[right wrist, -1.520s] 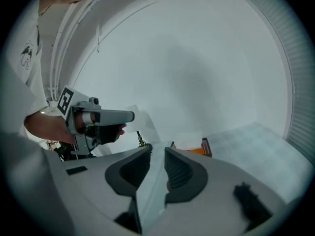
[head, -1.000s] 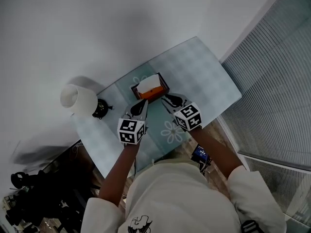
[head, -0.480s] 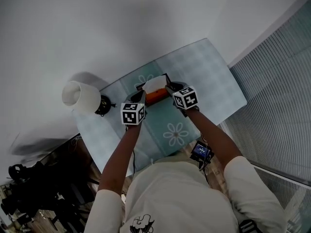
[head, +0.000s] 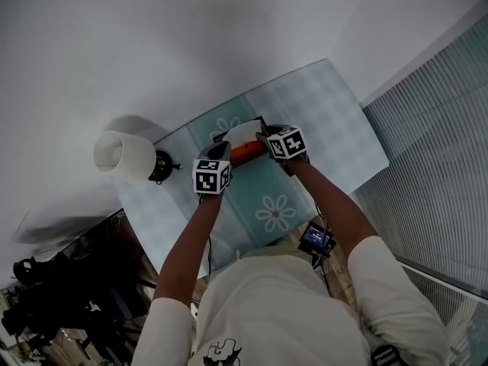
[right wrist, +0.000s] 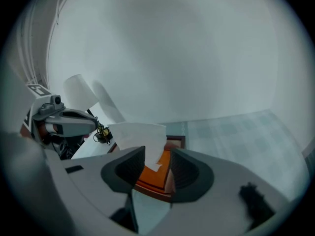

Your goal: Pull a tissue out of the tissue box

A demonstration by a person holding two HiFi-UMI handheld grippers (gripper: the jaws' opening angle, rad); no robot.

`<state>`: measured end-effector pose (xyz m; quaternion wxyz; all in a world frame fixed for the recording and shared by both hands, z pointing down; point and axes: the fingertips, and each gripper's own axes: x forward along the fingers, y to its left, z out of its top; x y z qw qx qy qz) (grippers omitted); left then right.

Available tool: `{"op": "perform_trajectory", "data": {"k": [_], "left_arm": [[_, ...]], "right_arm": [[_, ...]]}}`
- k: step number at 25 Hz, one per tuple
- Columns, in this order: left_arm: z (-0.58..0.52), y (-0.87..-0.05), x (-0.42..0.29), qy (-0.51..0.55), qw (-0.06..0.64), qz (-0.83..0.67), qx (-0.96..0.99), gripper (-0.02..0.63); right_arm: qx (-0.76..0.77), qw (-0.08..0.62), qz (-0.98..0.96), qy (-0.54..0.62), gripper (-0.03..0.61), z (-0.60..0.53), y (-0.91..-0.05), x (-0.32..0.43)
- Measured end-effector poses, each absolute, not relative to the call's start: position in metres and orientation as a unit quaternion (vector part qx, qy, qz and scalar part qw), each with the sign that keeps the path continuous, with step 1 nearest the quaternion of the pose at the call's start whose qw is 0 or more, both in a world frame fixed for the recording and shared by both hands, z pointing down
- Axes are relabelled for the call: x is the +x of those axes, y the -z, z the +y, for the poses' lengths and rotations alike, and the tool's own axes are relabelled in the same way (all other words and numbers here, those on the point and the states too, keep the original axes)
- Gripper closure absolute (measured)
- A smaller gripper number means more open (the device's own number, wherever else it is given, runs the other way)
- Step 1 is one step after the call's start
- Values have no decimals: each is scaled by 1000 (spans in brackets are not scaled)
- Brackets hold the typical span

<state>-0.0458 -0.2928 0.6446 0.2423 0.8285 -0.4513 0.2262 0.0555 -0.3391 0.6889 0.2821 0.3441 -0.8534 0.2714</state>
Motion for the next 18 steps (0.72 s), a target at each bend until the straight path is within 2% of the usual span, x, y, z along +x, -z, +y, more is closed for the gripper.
{"op": "perform_trajectory", "data": {"k": [8, 9, 10, 18], "left_arm": [[-289, -653, -52, -233, 253, -451, 823, 607], [-289, -654, -53, -234, 255, -451, 823, 607], [-289, -654, -55, -236, 255, -451, 822, 607], [-288, -655, -57, -241, 249, -449, 824, 607]], "right_arm": [[329, 296, -856, -269, 422, -349, -698, 44], [326, 297, -858, -261, 472, -348, -697, 41], [326, 298, -861, -254, 552, -348, -695, 40], [322, 293, -868, -238, 565, -339, -690, 36]]}}
